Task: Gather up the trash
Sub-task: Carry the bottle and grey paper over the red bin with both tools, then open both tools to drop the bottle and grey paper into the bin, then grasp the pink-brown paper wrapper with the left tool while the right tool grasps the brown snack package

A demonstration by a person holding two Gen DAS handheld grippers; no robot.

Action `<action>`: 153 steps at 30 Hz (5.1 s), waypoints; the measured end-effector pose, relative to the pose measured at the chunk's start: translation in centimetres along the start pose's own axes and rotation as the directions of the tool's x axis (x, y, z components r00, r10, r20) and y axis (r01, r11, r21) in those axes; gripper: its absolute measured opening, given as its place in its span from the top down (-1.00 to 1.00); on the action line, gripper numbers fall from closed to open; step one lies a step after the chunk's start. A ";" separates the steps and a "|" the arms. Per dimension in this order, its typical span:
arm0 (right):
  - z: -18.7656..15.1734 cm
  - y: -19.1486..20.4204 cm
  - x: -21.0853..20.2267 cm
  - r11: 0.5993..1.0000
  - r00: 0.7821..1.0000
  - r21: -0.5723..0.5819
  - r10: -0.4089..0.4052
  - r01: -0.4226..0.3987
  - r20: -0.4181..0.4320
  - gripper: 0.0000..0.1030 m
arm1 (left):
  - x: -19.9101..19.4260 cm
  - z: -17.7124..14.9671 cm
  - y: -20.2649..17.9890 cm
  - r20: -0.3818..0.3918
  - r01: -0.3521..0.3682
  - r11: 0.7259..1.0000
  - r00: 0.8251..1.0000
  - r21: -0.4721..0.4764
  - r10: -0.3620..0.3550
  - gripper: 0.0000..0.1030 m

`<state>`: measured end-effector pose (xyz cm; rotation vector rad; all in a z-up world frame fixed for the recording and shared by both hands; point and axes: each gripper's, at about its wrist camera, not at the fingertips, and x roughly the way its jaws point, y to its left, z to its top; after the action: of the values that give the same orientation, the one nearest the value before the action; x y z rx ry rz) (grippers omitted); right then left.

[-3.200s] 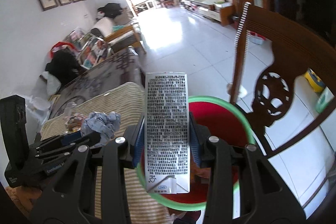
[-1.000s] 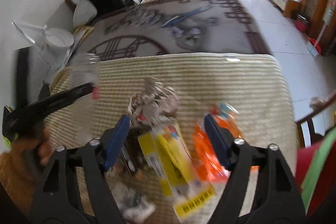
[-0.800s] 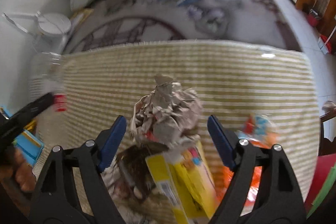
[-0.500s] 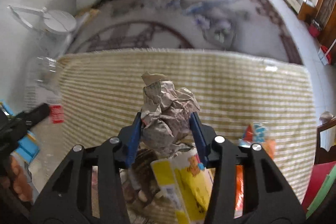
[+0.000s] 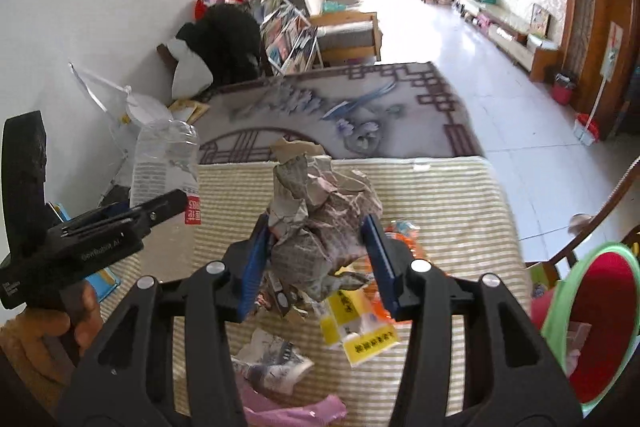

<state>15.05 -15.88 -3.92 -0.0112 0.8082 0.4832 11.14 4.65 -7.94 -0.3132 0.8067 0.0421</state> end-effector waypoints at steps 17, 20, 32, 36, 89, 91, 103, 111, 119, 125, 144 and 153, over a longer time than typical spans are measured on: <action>-2.9 -4.1 -6.7 0.997 0.994 0.057 -0.062 0.057 0.091 0.10 | -3.9 -2.4 -8.2 0.053 0.033 0.990 0.998 0.136 -0.041 0.03; -3.3 -5.2 -7.5 0.996 0.993 0.069 -0.070 0.063 0.098 0.10 | -4.1 -2.9 -9.4 0.052 0.039 0.989 0.998 0.145 -0.047 0.03; -4.7 -9.4 -9.9 0.993 0.991 0.097 -0.075 0.064 0.112 0.10 | -4.3 -4.8 -14.4 0.038 0.037 0.983 0.998 0.180 -0.044 0.03; -5.1 -11.3 -10.7 0.993 0.991 0.104 -0.072 0.060 0.115 0.10 | -4.3 -5.3 -16.0 0.038 0.032 0.982 0.998 0.187 -0.040 0.03; -12.7 -35.3 -16.0 0.881 0.959 0.395 -0.284 0.261 0.000 -0.35 | 6.8 -8.9 -39.1 -0.200 0.293 0.893 0.951 0.341 -0.236 -0.40; -12.5 -34.9 -15.9 0.884 0.961 0.395 -0.276 0.251 0.007 -0.35 | 6.4 -8.6 -38.3 -0.188 0.283 0.900 0.955 0.331 -0.231 -0.40; -9.0 -27.6 -11.2 0.946 0.987 0.286 -0.162 0.155 0.002 -0.41 | 3.7 -6.8 -26.6 -0.093 0.098 0.973 0.992 0.207 -0.080 -0.40; -7.1 -19.5 -7.1 0.979 0.996 0.186 -0.081 0.085 -0.029 -0.44 | 2.5 -5.9 -11.1 -0.078 -0.171 0.985 0.982 -0.013 0.169 -0.40; -6.0 -12.1 -4.0 0.990 0.997 0.128 -0.042 0.050 -0.059 -0.44 | 4.7 -7.2 0.3 -0.248 -0.229 0.944 0.954 -0.236 0.170 -0.37; -5.8 -7.9 -2.7 0.994 0.996 0.099 -0.046 0.054 -0.082 -0.44 | 9.3 -7.9 3.8 -0.346 -0.164 0.930 0.937 -0.328 0.043 -0.37; -5.2 4.5 10.4 0.993 0.965 -0.104 0.030 -0.059 -0.261 -0.27 | 8.6 -7.7 10.1 -0.377 -0.112 0.969 0.926 -0.222 0.020 0.21; -7.4 7.3 17.5 0.976 0.917 -0.213 -0.052 -0.036 -0.396 0.55 | 9.3 -8.0 11.9 -0.373 -0.094 0.965 0.928 -0.245 -0.004 0.01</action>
<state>17.14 -3.63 -20.01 -0.3258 1.1529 0.5687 10.10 12.93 -22.89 -0.5617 1.1895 0.1363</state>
